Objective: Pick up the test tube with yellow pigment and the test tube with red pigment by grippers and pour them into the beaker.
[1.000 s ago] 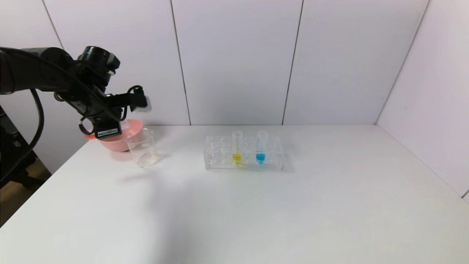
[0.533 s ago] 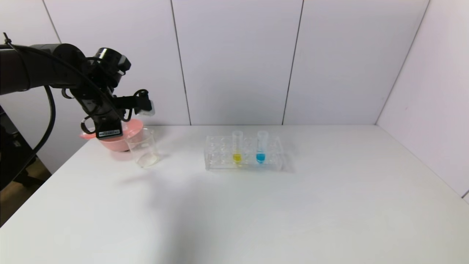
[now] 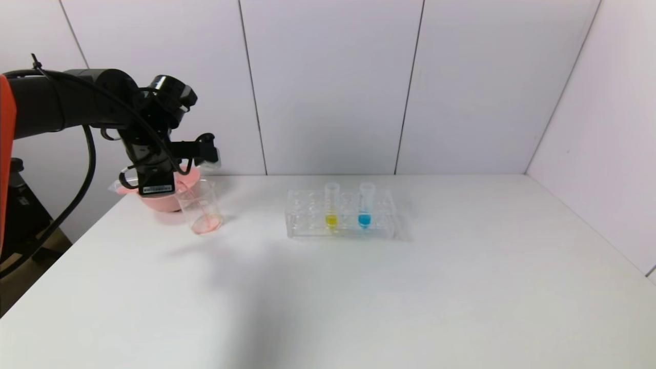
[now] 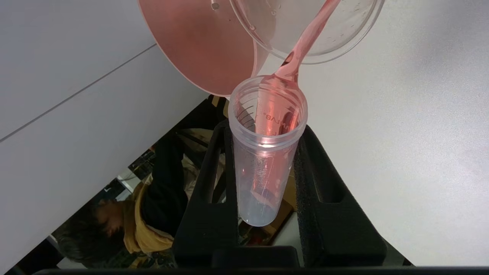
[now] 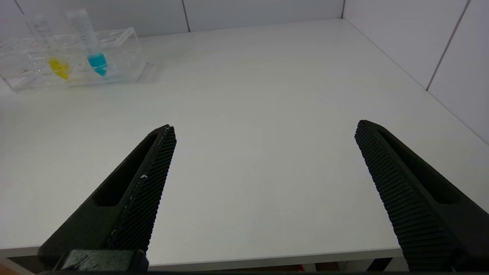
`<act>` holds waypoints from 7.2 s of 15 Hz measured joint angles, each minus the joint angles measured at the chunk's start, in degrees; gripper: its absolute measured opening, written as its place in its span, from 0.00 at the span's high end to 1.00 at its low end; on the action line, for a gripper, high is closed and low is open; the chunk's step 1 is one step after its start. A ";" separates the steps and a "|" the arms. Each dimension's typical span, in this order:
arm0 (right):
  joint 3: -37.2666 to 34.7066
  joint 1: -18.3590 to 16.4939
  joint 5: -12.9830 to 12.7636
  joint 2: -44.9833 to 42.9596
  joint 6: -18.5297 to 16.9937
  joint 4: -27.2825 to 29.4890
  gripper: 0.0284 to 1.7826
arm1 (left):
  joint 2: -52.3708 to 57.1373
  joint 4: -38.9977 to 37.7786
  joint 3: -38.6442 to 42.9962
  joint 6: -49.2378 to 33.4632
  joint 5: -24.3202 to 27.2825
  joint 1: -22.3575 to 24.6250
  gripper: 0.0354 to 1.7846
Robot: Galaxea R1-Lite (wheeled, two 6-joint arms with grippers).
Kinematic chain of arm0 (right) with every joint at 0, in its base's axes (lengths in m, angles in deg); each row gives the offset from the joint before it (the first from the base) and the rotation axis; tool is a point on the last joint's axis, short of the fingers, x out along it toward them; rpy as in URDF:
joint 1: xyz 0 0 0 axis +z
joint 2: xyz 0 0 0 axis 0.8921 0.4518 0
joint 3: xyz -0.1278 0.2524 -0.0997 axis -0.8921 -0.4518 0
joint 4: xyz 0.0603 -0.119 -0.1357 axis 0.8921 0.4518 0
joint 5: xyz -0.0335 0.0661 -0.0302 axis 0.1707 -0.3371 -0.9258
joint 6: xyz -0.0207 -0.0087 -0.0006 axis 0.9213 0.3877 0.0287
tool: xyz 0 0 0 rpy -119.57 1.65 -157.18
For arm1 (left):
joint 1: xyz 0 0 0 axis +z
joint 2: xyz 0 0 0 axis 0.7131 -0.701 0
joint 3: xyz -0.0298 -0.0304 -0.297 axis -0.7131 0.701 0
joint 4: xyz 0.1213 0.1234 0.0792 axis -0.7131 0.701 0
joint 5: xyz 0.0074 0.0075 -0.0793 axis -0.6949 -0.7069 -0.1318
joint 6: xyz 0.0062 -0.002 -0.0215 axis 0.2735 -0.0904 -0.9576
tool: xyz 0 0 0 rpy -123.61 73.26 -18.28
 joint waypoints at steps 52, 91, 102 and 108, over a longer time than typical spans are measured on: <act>0.00 0.00 0.00 0.00 0.00 0.00 0.04 | 21.15 -99.57 69.10 -65.37 47.85 22.37 0.77; 0.00 0.00 0.00 0.00 0.00 0.00 0.04 | -0.68 -102.13 46.75 -66.17 46.99 20.36 0.01; 0.00 0.00 -0.02 0.00 0.00 0.02 0.04 | 29.45 -96.12 79.39 -65.04 64.52 1.90 0.01; 0.00 0.00 0.00 0.00 0.00 0.00 0.04 | 26.38 -102.13 81.35 -71.22 30.18 -24.44 0.01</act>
